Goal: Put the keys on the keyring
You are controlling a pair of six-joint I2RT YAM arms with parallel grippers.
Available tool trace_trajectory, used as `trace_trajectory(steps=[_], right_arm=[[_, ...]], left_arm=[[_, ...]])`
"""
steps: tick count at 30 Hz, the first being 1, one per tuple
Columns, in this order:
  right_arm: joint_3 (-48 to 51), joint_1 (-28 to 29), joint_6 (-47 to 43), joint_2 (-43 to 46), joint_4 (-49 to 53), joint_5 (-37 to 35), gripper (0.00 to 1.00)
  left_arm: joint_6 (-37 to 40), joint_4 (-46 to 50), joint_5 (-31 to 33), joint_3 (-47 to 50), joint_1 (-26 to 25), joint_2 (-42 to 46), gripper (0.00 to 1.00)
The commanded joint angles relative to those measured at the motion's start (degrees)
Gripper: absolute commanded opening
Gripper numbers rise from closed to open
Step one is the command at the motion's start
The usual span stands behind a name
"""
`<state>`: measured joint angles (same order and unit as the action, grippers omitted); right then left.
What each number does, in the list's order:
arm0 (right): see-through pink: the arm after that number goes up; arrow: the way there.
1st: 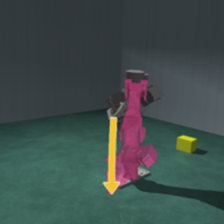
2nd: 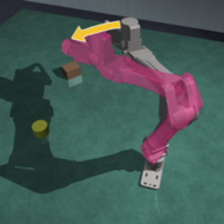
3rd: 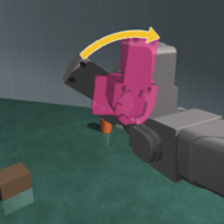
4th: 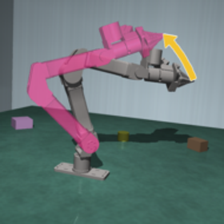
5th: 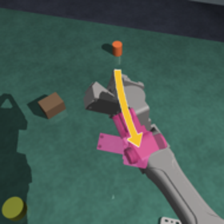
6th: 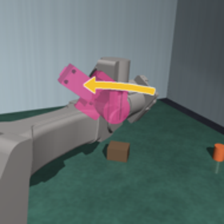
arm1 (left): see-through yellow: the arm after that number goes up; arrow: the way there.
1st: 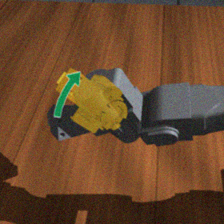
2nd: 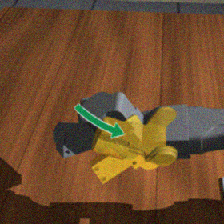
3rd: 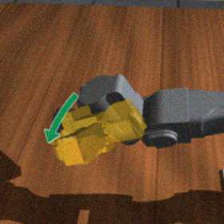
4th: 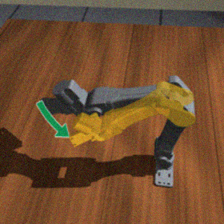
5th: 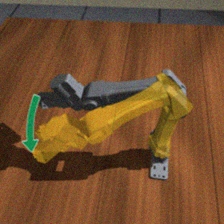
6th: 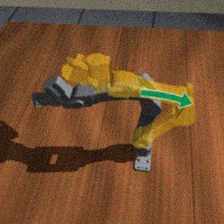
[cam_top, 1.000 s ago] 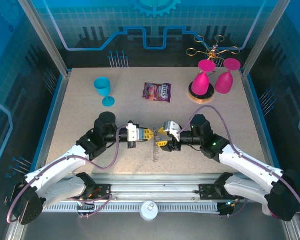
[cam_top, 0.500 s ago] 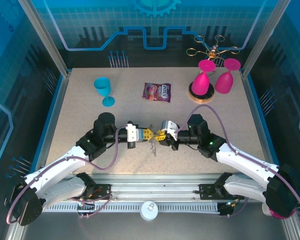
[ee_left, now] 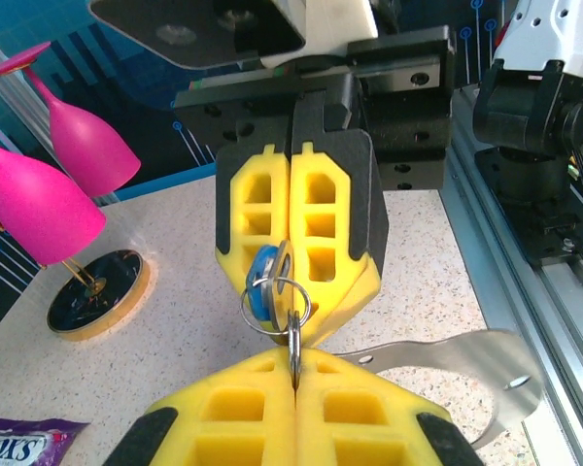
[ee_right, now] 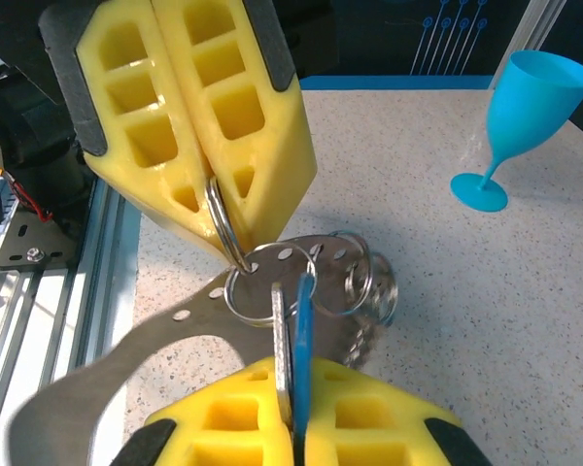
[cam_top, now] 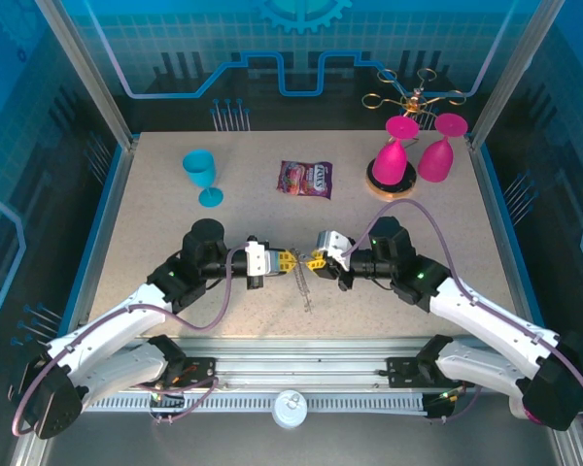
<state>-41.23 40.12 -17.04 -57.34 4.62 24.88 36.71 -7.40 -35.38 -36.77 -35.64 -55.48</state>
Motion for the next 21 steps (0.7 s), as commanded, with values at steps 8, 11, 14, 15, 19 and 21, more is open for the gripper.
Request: trace_trajectory(steps=[8,11,14,15,19,21], right_arm=[[-6.59,2.41,-4.09,-2.21,7.94,0.47,0.00],[-7.84,3.66,-5.86,-3.36,10.21,-0.73,0.00],[-8.07,4.18,-6.69,-4.02,11.02,-3.18,0.00],[-7.93,4.23,-6.69,-4.09,11.02,-3.87,0.00],[-7.90,4.27,-6.87,-3.80,11.04,-5.42,0.00],[-8.07,4.35,-6.87,-3.34,10.68,-6.48,0.00]], left_arm=[[1.14,1.12,1.20,-1.99,-0.16,-0.31,0.00],[0.08,0.48,1.92,-2.16,-0.18,-0.83,0.00],[-0.32,-0.26,1.66,-1.99,-0.14,-0.90,0.00],[-0.35,-0.33,1.64,-1.99,-0.18,-0.94,0.00],[0.33,0.97,2.14,-2.25,-0.20,-1.13,0.00],[1.22,2.93,2.55,-2.88,-0.20,-1.62,0.00]])
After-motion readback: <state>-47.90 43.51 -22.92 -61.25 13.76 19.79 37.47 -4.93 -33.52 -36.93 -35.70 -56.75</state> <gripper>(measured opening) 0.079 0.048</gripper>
